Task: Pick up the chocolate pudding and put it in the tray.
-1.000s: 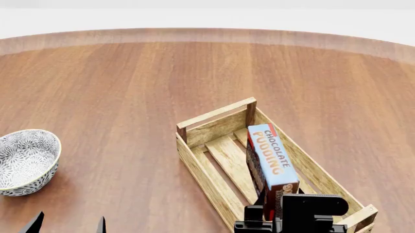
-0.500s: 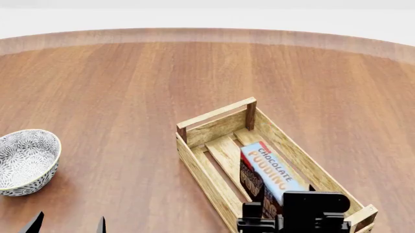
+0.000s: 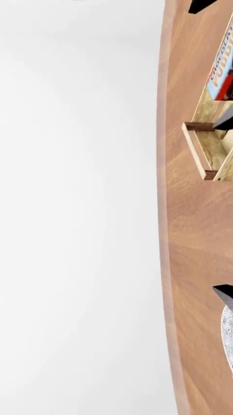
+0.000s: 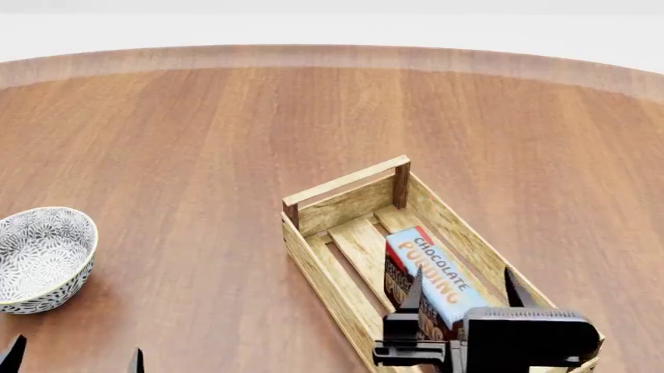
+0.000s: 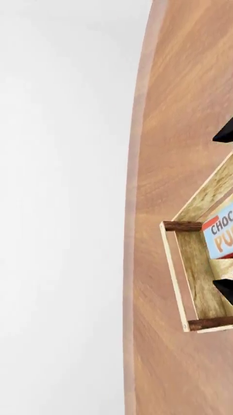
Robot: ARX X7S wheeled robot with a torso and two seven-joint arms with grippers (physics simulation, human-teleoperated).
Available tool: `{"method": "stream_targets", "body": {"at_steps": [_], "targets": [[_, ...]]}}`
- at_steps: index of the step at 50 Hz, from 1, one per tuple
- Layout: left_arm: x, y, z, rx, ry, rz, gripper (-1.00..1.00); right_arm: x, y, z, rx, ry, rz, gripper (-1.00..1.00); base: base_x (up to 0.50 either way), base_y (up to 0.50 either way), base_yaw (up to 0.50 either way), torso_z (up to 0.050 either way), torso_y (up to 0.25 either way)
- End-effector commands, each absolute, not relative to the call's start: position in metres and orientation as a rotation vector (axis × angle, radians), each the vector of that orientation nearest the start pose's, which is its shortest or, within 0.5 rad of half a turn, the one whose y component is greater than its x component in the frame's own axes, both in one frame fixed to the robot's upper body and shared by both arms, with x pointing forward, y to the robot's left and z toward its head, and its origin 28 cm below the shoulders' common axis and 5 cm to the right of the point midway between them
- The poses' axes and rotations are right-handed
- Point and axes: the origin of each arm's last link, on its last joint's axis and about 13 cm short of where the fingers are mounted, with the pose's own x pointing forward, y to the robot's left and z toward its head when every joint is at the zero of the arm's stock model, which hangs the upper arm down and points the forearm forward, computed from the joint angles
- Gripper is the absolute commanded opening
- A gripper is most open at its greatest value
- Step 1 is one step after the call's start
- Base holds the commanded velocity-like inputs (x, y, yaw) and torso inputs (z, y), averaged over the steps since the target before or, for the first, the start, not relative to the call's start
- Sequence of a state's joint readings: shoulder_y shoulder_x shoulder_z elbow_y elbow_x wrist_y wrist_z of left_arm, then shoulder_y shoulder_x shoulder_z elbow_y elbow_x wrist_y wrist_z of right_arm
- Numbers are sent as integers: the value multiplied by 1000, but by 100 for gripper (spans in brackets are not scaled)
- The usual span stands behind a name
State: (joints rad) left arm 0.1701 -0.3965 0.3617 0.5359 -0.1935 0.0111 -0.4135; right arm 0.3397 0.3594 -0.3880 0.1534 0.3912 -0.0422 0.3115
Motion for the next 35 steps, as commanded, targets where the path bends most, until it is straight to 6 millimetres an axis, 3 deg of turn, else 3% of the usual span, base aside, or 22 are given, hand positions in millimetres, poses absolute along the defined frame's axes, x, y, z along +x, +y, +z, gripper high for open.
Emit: {"method": "stream_targets", "body": {"at_steps": [1,21,35], "targets": [[136,196,100,9,-334,-76,100,239,-115,91,-16,-249,33,100,0,0,0,0,0],[123,194,108,9,-375,-94,100,191,-107,116,2,-405,73,100,0,0,0,0,0],[118,193,111,3,-388,-104,100,175,-104,119,-5,-451,83,100,0,0,0,0,0]]}}
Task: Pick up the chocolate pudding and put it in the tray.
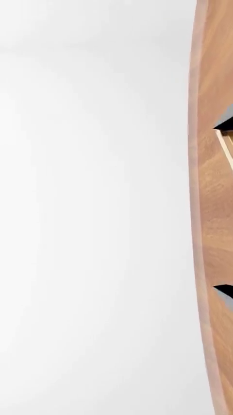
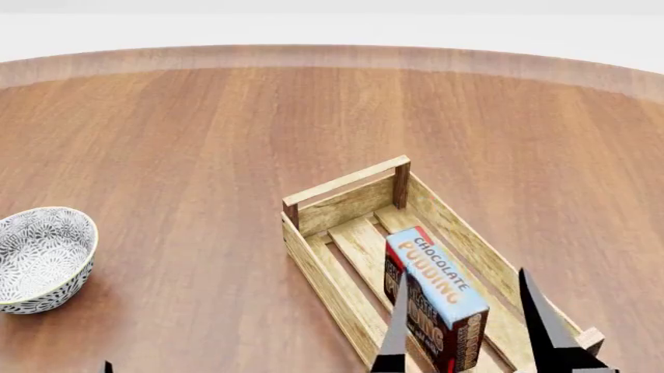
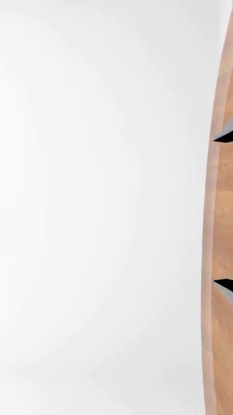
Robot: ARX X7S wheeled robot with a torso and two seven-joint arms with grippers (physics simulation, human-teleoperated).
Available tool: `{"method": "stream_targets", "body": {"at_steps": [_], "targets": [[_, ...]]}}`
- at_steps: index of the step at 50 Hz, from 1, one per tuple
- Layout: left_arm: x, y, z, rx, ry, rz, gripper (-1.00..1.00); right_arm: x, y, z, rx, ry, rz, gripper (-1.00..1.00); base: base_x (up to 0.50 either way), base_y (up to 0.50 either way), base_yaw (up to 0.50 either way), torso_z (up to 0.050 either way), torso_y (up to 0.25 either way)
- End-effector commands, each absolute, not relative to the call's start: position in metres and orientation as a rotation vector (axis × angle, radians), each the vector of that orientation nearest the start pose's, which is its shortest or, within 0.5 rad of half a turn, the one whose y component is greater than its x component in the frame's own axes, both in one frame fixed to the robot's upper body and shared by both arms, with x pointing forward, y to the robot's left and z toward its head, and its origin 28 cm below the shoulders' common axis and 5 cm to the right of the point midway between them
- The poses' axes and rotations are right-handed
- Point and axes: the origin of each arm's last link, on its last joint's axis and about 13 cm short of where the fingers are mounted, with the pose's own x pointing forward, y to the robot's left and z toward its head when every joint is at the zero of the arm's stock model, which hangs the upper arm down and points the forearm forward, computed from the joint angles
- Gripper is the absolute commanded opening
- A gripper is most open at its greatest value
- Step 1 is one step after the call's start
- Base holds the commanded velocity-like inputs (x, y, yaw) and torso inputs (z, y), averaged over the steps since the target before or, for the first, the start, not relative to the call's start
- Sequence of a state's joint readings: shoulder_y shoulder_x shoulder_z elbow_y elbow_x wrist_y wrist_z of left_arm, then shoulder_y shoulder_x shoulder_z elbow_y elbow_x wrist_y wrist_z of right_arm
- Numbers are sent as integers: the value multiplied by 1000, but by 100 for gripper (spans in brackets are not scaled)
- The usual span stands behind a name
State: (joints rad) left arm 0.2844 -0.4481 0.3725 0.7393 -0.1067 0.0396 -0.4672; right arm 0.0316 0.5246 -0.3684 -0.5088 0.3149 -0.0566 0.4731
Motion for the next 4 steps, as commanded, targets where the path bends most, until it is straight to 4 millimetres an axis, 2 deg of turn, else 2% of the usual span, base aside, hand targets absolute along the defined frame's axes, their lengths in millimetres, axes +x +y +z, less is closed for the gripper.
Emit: {"method": "stream_targets", "body": {"at_steps": [1,4], "targets": [[118,193,111,2,-389,-105,100,175,-104,119,-5,-454,83,100,0,0,0,0,0],[117,193,112,2,-391,-107,100,172,-103,121,-2,-464,89,100,0,0,0,0,0]]}}
